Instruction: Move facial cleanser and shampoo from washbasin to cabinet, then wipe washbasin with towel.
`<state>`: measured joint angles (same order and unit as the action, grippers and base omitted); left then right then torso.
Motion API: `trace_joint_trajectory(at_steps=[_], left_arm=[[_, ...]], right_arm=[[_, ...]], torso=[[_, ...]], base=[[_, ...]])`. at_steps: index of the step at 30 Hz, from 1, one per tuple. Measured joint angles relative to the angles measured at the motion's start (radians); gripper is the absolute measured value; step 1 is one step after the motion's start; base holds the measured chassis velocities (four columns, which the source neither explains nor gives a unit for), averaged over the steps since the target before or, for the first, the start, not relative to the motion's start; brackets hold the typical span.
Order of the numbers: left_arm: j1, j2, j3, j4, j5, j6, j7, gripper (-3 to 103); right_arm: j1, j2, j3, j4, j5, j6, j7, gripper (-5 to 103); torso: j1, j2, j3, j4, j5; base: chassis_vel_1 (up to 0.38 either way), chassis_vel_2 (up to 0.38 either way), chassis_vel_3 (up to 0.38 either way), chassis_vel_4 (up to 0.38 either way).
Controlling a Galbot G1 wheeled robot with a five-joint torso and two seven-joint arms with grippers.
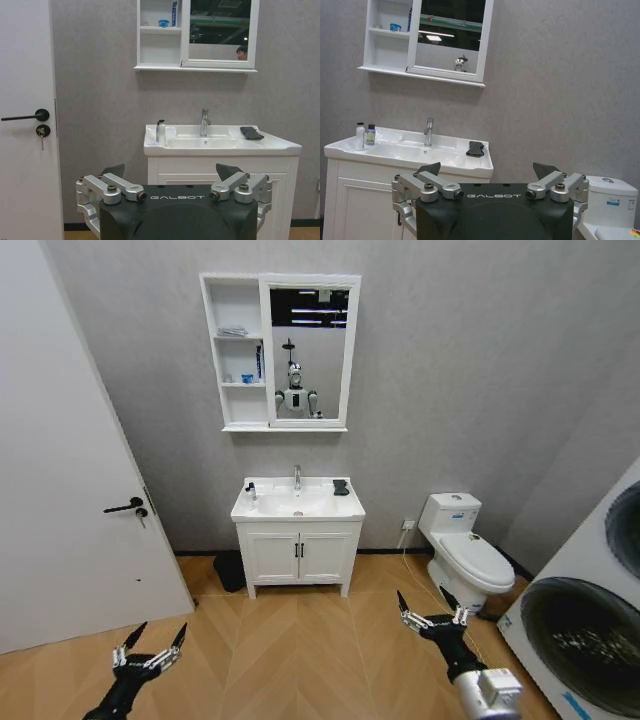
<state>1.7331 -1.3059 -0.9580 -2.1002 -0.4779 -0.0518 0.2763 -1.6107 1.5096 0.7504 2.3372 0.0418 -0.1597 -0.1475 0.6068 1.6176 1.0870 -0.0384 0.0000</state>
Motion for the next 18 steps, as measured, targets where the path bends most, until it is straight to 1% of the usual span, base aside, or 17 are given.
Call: trace_joint_trajectory(at_steps=[12,18], left_arm=[[-0.007,-0.001,-0.005,-0.022,0.000,0.019,-0.003,100],[-0.012,-0.013,-0.012,-0.029,0.010,0.027,-0.003,100]], right_arm=[[0.005,0.002,-0.006,0.009,0.001,-0.007,0.002,100],[0.009,0.000,-0.003,-0.004,-0.002,-0.010,0.005,100]], torso=[[0.000,0.000,0.000,0.0000,0.0000],[0.000,0.000,0.000,0.0000,0.0000]], base=[[0.000,0.000,0.000,0.000],[0.000,0.000,0.000,0.000]])
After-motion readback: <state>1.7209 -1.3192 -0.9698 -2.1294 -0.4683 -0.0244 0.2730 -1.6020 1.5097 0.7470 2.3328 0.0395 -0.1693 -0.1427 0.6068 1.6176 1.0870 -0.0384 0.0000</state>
